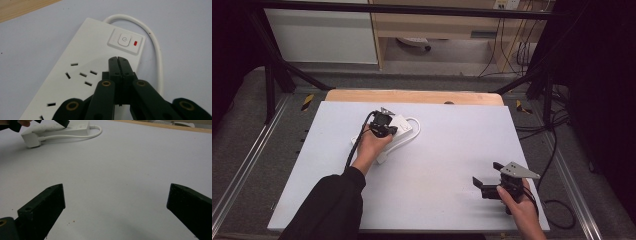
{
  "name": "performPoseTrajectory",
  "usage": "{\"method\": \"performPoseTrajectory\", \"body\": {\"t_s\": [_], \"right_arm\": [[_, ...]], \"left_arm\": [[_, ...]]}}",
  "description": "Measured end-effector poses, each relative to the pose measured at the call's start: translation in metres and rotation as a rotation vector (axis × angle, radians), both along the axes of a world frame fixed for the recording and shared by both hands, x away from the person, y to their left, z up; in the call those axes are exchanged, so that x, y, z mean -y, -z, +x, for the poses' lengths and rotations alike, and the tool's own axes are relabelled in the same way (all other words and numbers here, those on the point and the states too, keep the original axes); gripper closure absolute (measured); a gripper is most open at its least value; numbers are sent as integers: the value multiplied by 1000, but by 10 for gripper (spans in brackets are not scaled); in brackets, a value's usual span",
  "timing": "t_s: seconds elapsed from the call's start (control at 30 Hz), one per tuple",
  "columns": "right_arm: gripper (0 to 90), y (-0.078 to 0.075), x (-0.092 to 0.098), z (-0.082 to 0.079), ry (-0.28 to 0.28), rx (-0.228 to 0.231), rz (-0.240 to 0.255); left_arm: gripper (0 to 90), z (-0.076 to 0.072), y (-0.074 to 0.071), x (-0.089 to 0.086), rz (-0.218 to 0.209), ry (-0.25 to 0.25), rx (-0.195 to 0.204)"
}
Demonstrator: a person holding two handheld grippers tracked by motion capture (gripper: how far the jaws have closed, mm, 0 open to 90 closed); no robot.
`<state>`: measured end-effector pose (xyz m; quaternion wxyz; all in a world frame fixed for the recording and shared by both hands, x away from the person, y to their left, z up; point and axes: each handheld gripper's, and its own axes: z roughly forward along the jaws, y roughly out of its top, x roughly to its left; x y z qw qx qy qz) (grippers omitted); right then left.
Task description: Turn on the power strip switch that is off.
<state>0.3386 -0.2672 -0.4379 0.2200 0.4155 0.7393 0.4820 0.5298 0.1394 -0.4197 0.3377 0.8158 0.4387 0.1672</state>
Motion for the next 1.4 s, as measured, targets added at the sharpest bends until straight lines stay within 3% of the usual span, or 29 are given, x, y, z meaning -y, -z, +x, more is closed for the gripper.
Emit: {"method": "performPoseTrajectory", "body": {"t_s": [0.1,1.4], "right_arm": [[23,0,0,0,1,0,1],[23,0,1,0,2,3,1]], "left_arm": [[900,0,1,1,8,-1,-12],[900,-3,-1,4,-25,17,33]]}}
